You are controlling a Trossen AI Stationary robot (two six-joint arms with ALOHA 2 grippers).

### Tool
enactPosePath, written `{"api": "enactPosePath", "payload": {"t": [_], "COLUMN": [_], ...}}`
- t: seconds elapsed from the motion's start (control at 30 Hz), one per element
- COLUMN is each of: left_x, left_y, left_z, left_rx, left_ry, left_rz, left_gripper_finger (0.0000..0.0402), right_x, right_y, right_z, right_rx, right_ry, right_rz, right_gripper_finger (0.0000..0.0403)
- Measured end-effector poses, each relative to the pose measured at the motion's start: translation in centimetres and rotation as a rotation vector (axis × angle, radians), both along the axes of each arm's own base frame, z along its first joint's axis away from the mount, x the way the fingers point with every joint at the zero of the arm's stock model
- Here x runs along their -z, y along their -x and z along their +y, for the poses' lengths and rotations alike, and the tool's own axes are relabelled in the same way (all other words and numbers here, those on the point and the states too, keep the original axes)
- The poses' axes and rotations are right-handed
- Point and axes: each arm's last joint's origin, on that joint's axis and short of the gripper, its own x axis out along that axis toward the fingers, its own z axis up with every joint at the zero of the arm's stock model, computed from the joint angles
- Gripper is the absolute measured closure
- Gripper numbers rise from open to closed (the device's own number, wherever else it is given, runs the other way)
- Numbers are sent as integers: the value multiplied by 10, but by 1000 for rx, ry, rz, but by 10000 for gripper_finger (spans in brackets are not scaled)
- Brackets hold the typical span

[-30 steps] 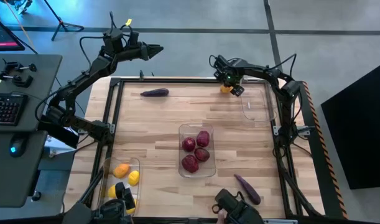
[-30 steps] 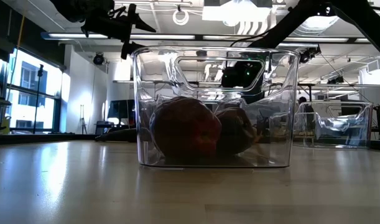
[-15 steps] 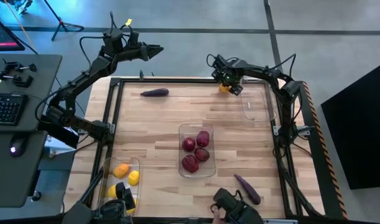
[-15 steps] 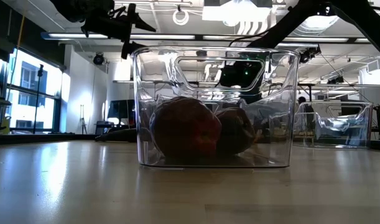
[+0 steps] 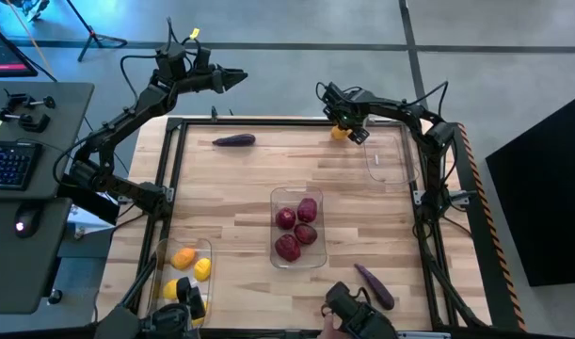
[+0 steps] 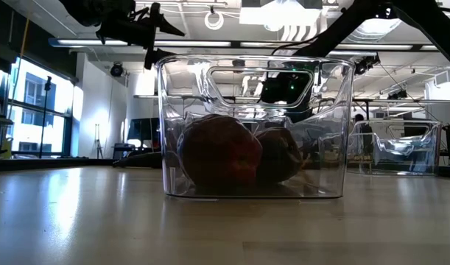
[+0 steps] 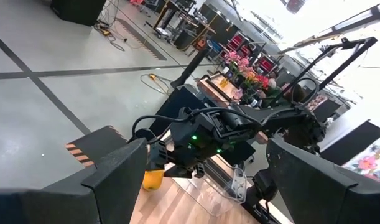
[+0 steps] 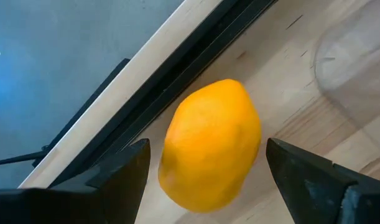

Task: Sort produce into baskets
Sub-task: Put the yellow lemon into the bottom left transparent bin

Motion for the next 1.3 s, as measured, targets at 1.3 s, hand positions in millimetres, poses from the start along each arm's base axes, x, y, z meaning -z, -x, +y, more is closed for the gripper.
{"api": "enactPosePath", "payload": {"t": [1.3], "left_x": [-32], "left_y": [9], "left_z": [-6], "left_rx": [262], "left_ry": [-24], "left_rz": [-216], "left_gripper_finger": [87], "right_x": [-81], "right_y": [-25], "right_z": [5], "right_rx": [-649], "right_ry": [224], "right_rz": [-158], "right_gripper_finger": [232]}}
